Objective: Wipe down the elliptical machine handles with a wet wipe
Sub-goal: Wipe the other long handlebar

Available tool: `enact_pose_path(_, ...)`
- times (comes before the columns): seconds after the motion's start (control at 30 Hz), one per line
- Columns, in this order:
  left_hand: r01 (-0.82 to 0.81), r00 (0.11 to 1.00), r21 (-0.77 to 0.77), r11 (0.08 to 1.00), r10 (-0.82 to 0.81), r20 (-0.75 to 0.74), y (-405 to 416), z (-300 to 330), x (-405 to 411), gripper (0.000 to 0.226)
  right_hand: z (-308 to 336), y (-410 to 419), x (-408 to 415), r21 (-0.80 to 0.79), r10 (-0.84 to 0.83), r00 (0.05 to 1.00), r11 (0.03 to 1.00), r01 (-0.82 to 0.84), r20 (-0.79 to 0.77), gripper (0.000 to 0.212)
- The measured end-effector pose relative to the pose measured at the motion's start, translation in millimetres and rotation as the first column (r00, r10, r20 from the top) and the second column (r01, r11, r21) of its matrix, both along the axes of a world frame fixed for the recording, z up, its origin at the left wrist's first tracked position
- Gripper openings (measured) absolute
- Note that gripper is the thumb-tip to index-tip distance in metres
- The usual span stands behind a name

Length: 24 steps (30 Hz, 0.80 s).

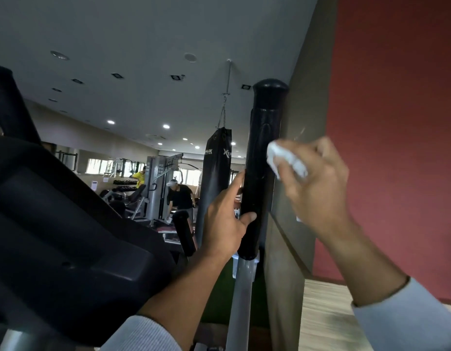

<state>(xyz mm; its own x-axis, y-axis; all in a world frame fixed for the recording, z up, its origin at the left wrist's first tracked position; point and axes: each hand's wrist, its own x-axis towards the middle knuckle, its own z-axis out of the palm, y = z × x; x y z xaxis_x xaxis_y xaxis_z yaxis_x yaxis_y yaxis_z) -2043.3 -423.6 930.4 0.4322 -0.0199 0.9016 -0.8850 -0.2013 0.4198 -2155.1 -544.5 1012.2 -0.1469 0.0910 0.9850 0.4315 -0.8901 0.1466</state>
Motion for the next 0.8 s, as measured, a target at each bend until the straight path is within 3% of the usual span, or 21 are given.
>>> enact_pose_path(0.17, -0.032, 0.999, 0.012, 0.999, 0.032, 0.021, 2, 0, -7, 0.106, -9, 1, 23, -0.05, 0.057, 0.997, 0.997, -0.06, -0.055, 0.024)
enact_pose_path(0.4, -0.063, 0.998, 0.134, 0.989, 0.066, -0.022, 4, -3, -14, 0.119, -73, -21, 44, -0.085, 0.075, 0.954, 0.991, -0.104, -0.291, 0.032)
enact_pose_path(0.6, -0.043, 0.997, 0.124, 0.991, 0.05, -0.054, 1, -9, -6, 0.116, -22, -7, 20, 0.03, 0.156, 0.985, 0.988, -0.154, -0.079, 0.028)
enact_pose_path(0.8, 0.017, 0.994, 0.071, 0.997, -0.009, -0.112, -1, -29, 7, 0.103, -45, -15, 40, -0.061, 0.138, 0.976, 0.987, -0.15, -0.165, 0.027)
